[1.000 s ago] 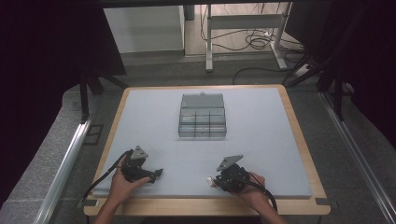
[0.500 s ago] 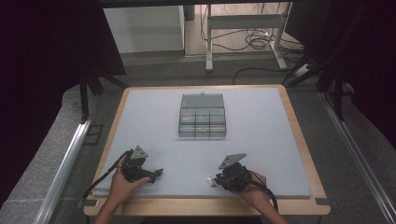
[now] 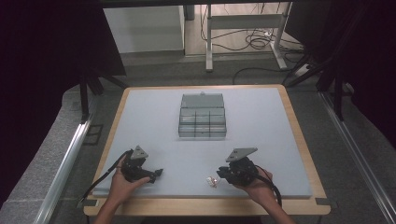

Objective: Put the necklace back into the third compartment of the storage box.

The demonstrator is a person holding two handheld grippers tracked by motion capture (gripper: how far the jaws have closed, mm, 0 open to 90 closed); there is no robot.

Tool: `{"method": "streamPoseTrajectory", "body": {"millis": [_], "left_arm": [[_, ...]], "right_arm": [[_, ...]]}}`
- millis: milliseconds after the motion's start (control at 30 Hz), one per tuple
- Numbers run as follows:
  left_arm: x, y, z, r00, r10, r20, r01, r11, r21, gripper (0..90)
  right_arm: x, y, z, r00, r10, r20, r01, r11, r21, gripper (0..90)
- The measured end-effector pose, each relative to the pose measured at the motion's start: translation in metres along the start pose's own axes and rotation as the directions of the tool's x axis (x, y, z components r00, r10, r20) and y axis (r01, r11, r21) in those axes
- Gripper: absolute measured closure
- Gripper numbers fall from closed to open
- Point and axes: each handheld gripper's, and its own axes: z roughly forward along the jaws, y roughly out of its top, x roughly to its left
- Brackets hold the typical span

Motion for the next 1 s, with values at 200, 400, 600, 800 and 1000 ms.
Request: {"method": "streamPoseTrajectory", "body": {"millis": [200,400,600,800,1000], "left_arm": [[0.000,0.000,0.000,1.0000,0.000,0.000,0.000,1.0000,0.001,0.3],[0.000,0.000,0.000,1.0000,0.000,0.000,0.000,1.0000,0.000,0.3],[0.000,0.000,0.000,1.0000,0.000,0.000,0.000,1.0000,0.000,0.3],[0.000,0.000,0.000,1.0000,0.000,0.000,0.000,1.0000,0.001,0.3],[0.000,0.000,0.000,1.0000,0.000,0.000,0.000,1.0000,0.001,0.3]], "right_arm": [[-0.001,0.004,-0.007,1.0000,0.002,0.005,-0.002,1.000,-0.026,78.0],[-0.002,0.007,-0.014,1.0000,0.005,0.006,-0.005,0.999,-0.053,78.0],[-0.002,0.010,-0.018,0.9999,0.006,0.008,-0.005,0.998,-0.070,78.1],[-0.001,0.018,-0.026,0.9999,0.002,0.012,-0.001,0.995,-0.105,78.1],[-0.001,0.023,-0.031,0.9999,-0.002,0.015,0.004,0.993,-0.120,78.1]]}}
